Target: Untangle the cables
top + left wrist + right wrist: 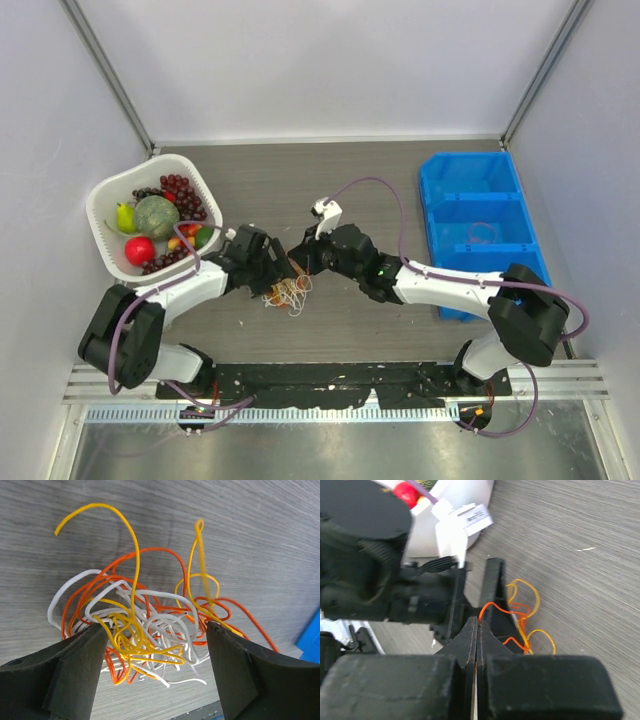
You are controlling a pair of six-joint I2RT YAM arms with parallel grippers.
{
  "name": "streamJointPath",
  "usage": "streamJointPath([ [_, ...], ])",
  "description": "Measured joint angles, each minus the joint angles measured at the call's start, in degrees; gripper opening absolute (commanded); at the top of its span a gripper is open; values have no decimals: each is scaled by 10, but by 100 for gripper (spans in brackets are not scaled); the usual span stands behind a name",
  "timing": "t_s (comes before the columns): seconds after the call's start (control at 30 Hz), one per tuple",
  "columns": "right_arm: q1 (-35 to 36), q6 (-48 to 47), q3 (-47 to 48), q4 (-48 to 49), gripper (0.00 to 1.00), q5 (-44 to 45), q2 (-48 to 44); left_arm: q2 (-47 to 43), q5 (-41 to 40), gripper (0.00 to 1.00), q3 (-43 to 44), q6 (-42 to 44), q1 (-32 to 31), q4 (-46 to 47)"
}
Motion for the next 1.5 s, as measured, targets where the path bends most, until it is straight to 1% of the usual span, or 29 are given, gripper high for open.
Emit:
streamJointPath([
  [0.13, 0, 10, 1, -11, 1, -28, -26, 39, 12, 82, 21, -4, 14, 0],
  [0.27, 0, 3, 16, -53, 1, -26, -93, 34, 32, 81, 9, -10, 30, 13],
  [0.53, 0, -49, 89, -67, 1, 50, -269, 0, 38, 80, -31, -1, 35, 54],
  [0.6, 0, -65, 97, -65, 1, 71, -290, -4, 38, 79, -35, 2, 36, 57],
  [0.67, 0, -79, 102, -69, 1, 96, -293, -9, 40, 80, -40, 4, 37, 60],
  [0.73, -2, -85, 106, -76, 1, 125, -282, -16, 40, 82, -43, 6, 38, 60],
  [0.8, -10, -82, 106, -94, 6, 146, -253, -28, 40, 84, -50, 13, 41, 59],
  [0.87, -21, -73, 104, -113, 13, 157, -214, -49, 45, 86, -59, 21, 44, 53],
  [0.93, -40, -62, 89, -129, 20, 149, -164, -78, 51, 88, -64, 30, 44, 35],
  [0.97, -55, -52, 78, -139, 33, 133, -141, -96, 50, 88, -64, 35, 44, 26],
  [1.0, -74, -39, 67, -146, 36, 113, -119, -116, 50, 88, -64, 39, 45, 24],
  [1.03, -101, -20, 58, -149, 45, 78, -97, -134, 50, 88, -62, 44, 47, 22],
  [1.1, -168, 18, 49, -147, 53, -8, -47, -156, 57, 88, -49, 51, 49, 16],
  [1.17, -218, 45, 49, -132, 59, -82, 8, -159, 73, 87, -31, 52, 49, 17],
  [1.23, -248, 67, 51, -123, 61, -143, 63, -158, 89, 84, -20, 50, 49, 21],
  [1.3, -246, 76, 52, -121, 63, -198, 107, -149, 108, 80, -15, 48, 49, 31],
  [1.33, -241, 75, 56, -122, 63, -212, 119, -142, 115, 79, -14, 47, 49, 35],
  [1.43, -222, 48, 92, -153, 61, -223, 158, -107, 128, 75, -10, 47, 49, 45],
  [1.5, -203, 18, 126, -179, 60, -197, 178, -78, 132, 73, -9, 48, 49, 50],
])
